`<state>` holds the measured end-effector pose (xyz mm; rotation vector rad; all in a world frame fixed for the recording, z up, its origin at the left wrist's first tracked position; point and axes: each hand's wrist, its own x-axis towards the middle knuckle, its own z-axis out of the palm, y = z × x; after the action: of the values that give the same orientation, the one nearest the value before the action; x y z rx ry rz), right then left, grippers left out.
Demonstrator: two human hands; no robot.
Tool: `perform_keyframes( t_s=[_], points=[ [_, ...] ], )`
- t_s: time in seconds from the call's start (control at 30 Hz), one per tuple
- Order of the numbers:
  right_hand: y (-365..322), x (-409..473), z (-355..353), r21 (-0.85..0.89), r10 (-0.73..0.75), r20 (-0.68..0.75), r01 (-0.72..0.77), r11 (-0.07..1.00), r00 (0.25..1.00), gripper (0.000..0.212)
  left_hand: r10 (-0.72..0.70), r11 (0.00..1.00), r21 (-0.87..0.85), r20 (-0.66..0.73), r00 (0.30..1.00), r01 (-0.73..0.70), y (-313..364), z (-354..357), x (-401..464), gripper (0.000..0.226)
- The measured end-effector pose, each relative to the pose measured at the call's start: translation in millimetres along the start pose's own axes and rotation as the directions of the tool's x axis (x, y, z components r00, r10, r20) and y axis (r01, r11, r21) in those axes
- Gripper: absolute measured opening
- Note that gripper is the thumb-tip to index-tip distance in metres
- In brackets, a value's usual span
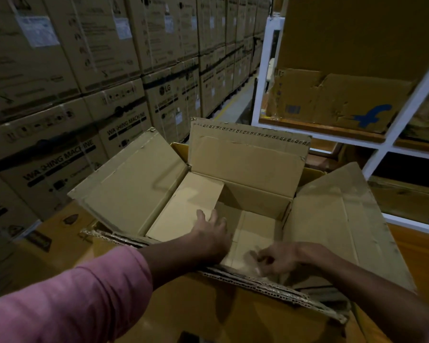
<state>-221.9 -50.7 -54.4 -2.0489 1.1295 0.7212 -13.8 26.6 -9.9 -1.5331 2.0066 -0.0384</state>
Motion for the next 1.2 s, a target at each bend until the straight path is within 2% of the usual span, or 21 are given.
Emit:
perform_keyframes(
  t_s=[0.07, 0.13, 0.2, 0.3, 0.4, 0.67, 0.9, 1.13, 1.2],
  points=[
    [11.6, 6.4, 8.9, -0.059, 0.071, -0.028, -0.072, 0.996, 0.997, 0.089, -0.001, 1.0, -0.008, -0.035, 0.999, 0.001, 5.6, 0.4, -3.4, 0.066],
    [20.6, 7.9, 9.8, -0.305, 0.091, -0.105, -0.119, 0.945, 0.99, 0.077, -0.029, 0.999, -0.037, -0.056, 0.998, 0.027, 9.2, 3.1, -4.4, 0.073],
    [23.1, 9.5, 10.6, -0.458, 0.082, -0.175, -0.154, 0.876, 0.981, 0.074, -0.07, 0.995, -0.081, -0.081, 0.994, 0.064, 11.3, 5.7, -4.8, 0.075],
    [30.7, 15.7, 10.9, -0.523, 0.116, -0.221, -0.218, 0.824, 0.968, 0.076, -0.124, 0.985, -0.132, -0.111, 0.986, 0.109, 14.0, 8.4, -5.1, 0.066],
    [41.6, 23.7, 9.4, -0.551, 0.073, -0.29, -0.229, 0.802, 0.954, 0.077, -0.14, 0.981, -0.147, -0.108, 0.984, 0.124, 14.2, 11.4, -4.1, 0.056],
    [34.3, 27.1, -9.6, -0.404, 0.007, -0.383, -0.175, 0.898, 0.924, 0.068, -0.089, 0.983, -0.166, -0.086, 0.992, 0.074, 12.0, 14.3, -0.4, 0.042],
    [13.1, 55.0, -23.3, -0.196, -0.006, -0.308, -0.058, 0.979, 0.951, 0.056, -0.031, 0.989, -0.149, -0.1, 0.995, 0.016, 10.0, 12.0, 7.6, 0.038],
    [-50.6, 88.5, -30.8, -0.25, -0.21, -0.139, 0.171, 0.953, 0.968, 0.032, -0.076, 0.974, -0.219, -0.092, 0.993, 0.054, 9.3, 13.5, 13.3, 0.034],
    [-59.0, 104.2, -24.3, -0.186, -0.259, -0.152, 0.23, 0.955, 0.954, 0.036, -0.093, 0.965, -0.254, -0.088, 0.992, 0.068, 7.4, 13.0, 12.1, 0.033]
  ],
)
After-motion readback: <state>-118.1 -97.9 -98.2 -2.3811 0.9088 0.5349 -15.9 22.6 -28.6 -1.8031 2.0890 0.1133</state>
